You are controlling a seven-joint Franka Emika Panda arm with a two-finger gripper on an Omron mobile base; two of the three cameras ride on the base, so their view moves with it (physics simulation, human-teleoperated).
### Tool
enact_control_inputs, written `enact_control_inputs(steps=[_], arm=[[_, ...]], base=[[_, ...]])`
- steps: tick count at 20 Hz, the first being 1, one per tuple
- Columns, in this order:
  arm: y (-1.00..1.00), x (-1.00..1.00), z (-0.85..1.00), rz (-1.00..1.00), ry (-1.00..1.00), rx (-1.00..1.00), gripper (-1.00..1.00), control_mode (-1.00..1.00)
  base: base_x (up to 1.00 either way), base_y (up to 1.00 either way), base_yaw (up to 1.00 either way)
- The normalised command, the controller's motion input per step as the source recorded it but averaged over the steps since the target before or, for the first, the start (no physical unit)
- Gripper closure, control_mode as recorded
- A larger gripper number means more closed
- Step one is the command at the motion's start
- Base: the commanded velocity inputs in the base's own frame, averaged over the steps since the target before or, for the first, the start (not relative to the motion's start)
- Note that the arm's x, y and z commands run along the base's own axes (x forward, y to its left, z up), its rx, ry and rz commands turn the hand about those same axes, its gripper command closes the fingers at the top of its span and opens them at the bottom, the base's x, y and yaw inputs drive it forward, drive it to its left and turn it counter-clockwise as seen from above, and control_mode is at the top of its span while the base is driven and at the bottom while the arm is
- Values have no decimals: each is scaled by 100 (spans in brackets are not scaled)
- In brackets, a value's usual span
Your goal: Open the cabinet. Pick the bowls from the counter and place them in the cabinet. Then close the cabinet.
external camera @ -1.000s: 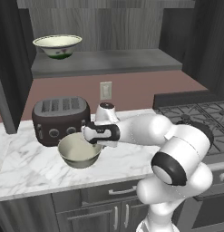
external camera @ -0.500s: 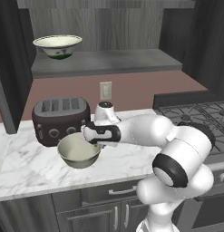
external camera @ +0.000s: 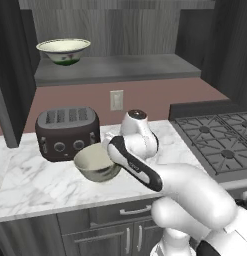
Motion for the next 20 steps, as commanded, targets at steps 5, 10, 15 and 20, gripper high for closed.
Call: enact_control_inputs(steps=[5, 10, 15, 20], arm=[[-28, -76, 48, -33, 1, 17, 100, -100], [-15, -76, 59, -37, 2, 9, 100, -100], [0, -46, 72, -39, 1, -1, 100, -100], [0, -19, 91, -15, 0, -10, 100, -100]], base=[[0, 0, 0], [0, 0, 0], [0, 0, 0], [0, 0, 0]])
